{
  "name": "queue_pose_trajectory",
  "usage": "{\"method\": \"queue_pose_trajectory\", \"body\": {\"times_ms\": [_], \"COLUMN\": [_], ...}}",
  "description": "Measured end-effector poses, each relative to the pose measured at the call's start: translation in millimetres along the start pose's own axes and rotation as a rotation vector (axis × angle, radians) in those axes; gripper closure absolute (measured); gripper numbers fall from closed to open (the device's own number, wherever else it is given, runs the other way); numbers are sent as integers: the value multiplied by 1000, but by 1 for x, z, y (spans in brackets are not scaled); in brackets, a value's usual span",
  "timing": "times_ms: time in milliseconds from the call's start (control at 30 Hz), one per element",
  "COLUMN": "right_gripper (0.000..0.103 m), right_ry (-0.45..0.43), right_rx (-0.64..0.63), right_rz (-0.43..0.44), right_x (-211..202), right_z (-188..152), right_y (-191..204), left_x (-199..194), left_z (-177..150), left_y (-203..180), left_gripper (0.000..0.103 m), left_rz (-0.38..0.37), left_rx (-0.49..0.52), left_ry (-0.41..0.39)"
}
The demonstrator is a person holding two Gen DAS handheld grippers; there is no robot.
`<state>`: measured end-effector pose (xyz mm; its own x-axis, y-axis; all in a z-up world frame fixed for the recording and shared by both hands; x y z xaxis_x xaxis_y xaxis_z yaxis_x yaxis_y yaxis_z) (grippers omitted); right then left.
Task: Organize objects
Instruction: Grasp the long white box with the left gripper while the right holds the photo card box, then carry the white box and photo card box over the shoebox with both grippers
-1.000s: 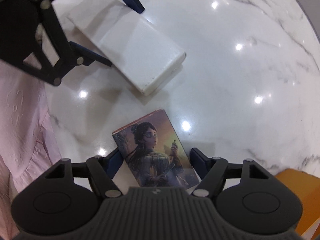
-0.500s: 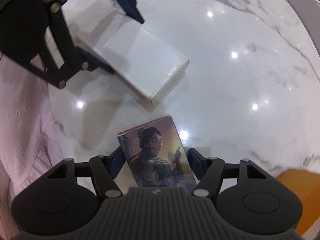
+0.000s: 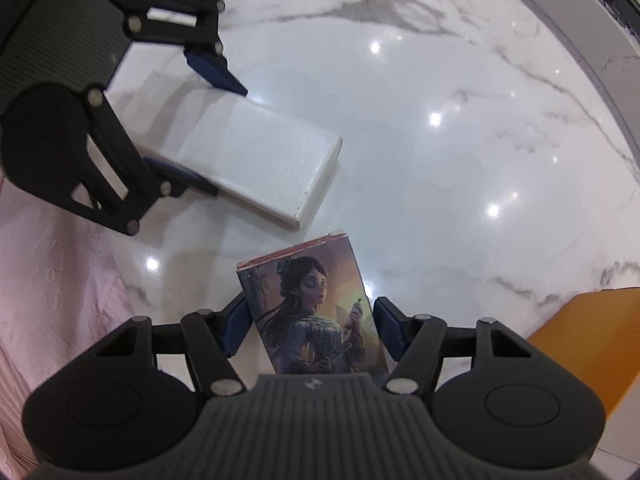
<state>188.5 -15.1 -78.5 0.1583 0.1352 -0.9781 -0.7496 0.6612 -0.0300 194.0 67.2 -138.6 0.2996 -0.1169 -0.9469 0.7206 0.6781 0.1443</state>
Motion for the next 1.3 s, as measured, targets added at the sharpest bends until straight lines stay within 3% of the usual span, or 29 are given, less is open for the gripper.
{"method": "queue_pose_trajectory", "body": {"times_ms": [67, 133, 200, 267, 433, 667, 967, 1300], "right_gripper": [37, 38, 39, 40, 40, 40, 40, 40], "right_ry": [-9, -22, -34, -48, -96, -141, -260, -265], "right_rx": [-3, -12, -15, -16, -1, 13, 17, 49], "right_rz": [-7, -20, -33, -43, -79, -98, -160, -336], "right_x": [-8, 17, 7, 24, 20, -17, -79, -139], "right_z": [2, -9, -5, -10, -19, -38, -66, -124], "right_y": [3, -16, -13, -25, -17, -16, 1, -27], "left_x": [-7, -14, -21, -26, -42, -73, -120, -164], "left_z": [-1, 0, -1, -1, -1, 3, 19, 87], "left_y": [1, 0, -3, -7, -18, -33, -58, -110], "left_gripper": [29, 29, 29, 29, 29, 29, 29, 29], "left_rz": [10, 16, 21, 32, 49, 118, 184, 214], "left_rx": [-15, -19, -14, -9, 1, 47, 109, 282], "left_ry": [-23, -37, -43, -50, -95, -119, -190, -328]}}
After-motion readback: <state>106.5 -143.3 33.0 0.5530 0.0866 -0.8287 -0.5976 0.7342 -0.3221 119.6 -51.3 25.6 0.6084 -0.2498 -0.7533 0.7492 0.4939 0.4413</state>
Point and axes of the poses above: each gripper's, at about its wrist camera, not at the fingertips, and x roughly the way its jaws point, y to its left, z to its top, the point moved 5 cm from there along x, roughly the way its jaws point, and after that the axes turned 1 degree about x, right-handed, at the moved point
